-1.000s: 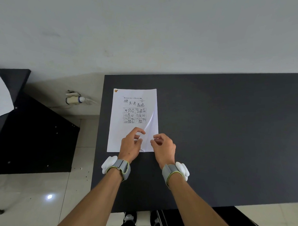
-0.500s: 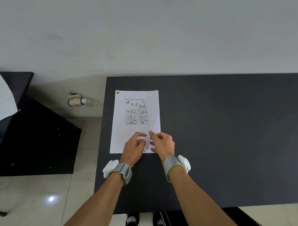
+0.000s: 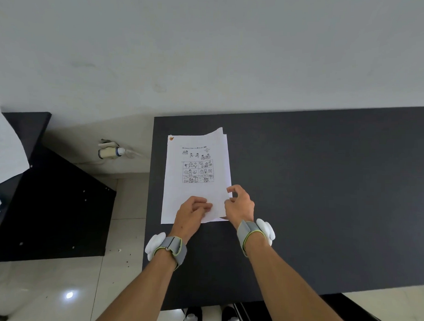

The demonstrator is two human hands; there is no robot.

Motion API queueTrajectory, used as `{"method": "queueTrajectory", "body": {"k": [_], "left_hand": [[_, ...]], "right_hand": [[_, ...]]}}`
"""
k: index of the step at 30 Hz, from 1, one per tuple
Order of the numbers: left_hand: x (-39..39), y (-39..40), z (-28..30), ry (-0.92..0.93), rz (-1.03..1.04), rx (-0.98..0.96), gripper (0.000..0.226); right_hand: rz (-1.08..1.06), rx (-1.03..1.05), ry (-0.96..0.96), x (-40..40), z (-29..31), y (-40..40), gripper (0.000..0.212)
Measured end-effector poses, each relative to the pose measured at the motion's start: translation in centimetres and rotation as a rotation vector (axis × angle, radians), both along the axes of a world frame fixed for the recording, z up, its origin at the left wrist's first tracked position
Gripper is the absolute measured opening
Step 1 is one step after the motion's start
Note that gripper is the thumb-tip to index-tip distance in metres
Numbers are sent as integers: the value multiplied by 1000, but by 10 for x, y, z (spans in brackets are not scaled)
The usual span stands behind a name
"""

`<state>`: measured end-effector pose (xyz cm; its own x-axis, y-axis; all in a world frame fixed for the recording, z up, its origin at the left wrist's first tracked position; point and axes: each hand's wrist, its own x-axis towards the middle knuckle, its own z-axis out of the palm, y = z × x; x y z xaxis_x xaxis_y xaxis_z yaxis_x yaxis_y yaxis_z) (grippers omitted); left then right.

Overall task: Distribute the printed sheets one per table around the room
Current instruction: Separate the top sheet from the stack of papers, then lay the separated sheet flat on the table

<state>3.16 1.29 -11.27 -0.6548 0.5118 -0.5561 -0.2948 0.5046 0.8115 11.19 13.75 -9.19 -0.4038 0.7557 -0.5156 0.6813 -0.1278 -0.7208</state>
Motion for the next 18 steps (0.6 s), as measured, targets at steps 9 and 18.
{"method": "queueTrajectory", "body": {"k": [9,18], "left_hand": [[-43,-28,14,341,-7,-393,64],[-61,-28,40,90,50,-70,29]], "right_hand": [[-84,-194,99,11,26,10,37],[-17,-83,-1,28,45,30,31]]}}
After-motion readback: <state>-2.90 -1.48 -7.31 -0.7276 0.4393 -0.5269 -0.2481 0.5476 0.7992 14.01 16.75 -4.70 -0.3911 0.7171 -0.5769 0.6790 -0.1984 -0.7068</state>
